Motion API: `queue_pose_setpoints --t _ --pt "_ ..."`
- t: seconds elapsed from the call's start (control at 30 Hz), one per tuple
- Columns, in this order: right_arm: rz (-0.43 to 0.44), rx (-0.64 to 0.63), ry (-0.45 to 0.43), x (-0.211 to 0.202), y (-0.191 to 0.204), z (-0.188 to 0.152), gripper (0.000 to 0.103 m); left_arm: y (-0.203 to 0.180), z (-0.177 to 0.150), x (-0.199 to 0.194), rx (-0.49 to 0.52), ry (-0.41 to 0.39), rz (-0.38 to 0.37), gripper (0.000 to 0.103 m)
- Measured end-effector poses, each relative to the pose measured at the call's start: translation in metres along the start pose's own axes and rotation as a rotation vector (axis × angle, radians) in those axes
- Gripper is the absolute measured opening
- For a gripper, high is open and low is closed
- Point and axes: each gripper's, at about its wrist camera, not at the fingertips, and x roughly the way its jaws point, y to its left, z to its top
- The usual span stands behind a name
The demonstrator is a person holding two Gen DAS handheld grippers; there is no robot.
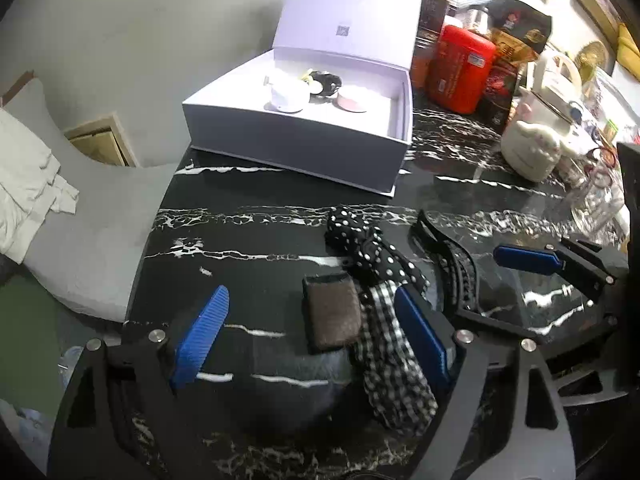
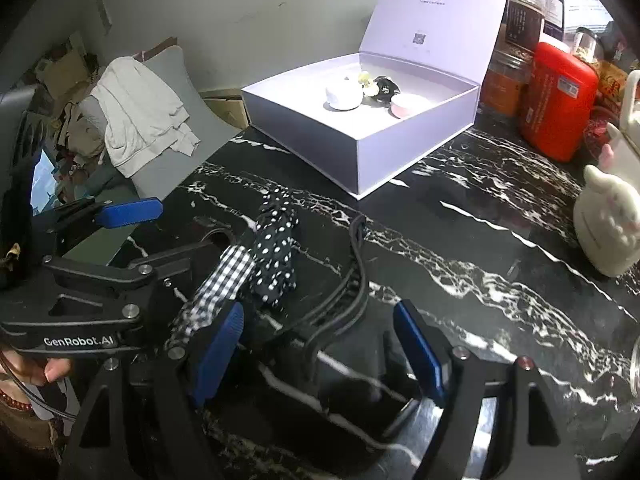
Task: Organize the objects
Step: 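Move both grippers toward the brown hair band and black banana clip, then grasp the brown hair band with the left gripper while the right grasps the black banana clip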
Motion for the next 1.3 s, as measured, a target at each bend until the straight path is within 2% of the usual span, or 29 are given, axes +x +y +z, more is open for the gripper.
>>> queue_pose_setpoints --t 0.07,0.17,0.33,0.5,0.57,0.6,0.67,0.7,0.83,1.3 --pt "-0.036 -0.023 -0.004 0.005 0.0 0.002 0.078 0.004 0.002 0.005 -0.015 0.006 0.001 0.08" --pt "-0.023 -0.013 0.023 0.016 -0.006 0.005 0.078 0.009 0.004 0.014 -0.026 0.028 0.04 0.074" --pt "-0.045 -0.004 0.05 0.025 -0.014 0.006 0.077 0.009 0.004 0.016 -0.007 0.027 0.043 0.064" --pt "-0.082 -0.032 0.04 0.022 -0.015 0.002 0.06 0.006 0.0 0.022 0.032 0.035 0.048 0.06" --pt "-0.1 -0.043 0.041 0.02 -0.015 0.0 0.048 0.007 -0.003 0.029 0.015 0.058 0.021 0.06" --pt "-0.104 -0.047 0.041 0.02 -0.016 0.0 0.045 0.009 -0.004 0.031 -0.004 0.06 0.016 0.059" --pt "-0.103 -0.047 0.039 0.017 -0.017 -0.002 0.036 0.01 -0.005 0.031 -0.015 0.038 0.017 0.059" --pt "-0.106 -0.046 0.039 0.016 -0.017 -0.003 0.034 0.01 -0.006 0.03 -0.018 0.031 0.017 0.055" --pt "-0.114 -0.037 0.042 0.012 -0.018 -0.006 0.021 0.005 -0.009 0.025 0.002 0.025 0.005 0.025" --pt "-0.111 -0.026 0.042 -0.003 -0.017 -0.027 0.02 -0.009 -0.028 0.01 0.021 0.03 -0.014 0.025"
